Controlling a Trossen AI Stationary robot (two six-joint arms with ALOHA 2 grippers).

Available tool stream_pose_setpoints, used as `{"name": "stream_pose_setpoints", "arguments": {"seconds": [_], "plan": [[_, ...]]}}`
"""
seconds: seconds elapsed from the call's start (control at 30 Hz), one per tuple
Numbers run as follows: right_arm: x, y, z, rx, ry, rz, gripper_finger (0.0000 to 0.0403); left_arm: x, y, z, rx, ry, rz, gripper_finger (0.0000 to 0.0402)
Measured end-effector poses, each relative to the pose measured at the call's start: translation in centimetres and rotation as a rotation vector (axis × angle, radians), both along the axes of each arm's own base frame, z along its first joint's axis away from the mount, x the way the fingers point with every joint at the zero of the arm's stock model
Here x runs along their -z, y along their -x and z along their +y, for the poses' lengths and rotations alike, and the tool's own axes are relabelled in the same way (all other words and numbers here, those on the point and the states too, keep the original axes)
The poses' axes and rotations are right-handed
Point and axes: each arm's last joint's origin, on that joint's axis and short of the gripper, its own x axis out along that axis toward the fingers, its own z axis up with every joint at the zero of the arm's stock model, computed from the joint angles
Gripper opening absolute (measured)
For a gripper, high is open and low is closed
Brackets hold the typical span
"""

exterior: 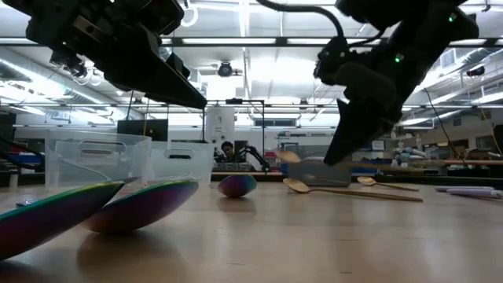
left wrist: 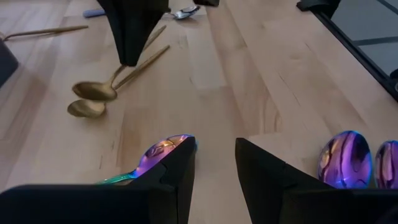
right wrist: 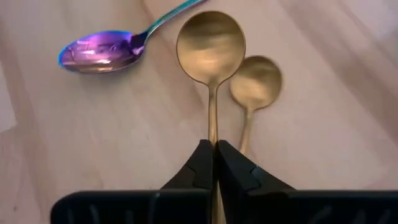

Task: Sort silverware by color (type)
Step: Put the gold spoon into the black bin

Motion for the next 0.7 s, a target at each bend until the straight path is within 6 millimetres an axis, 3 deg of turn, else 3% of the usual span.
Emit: {"name": "stream_pose_setpoints", "arguments": {"seconds": [0.7], "plan": [[-3.5,0.7,-0.5,-0.006,-0.025,-0.114,0.0012,0.0,0.0,0.0,-0.012,0.003,-0.001,0.0123]]}}
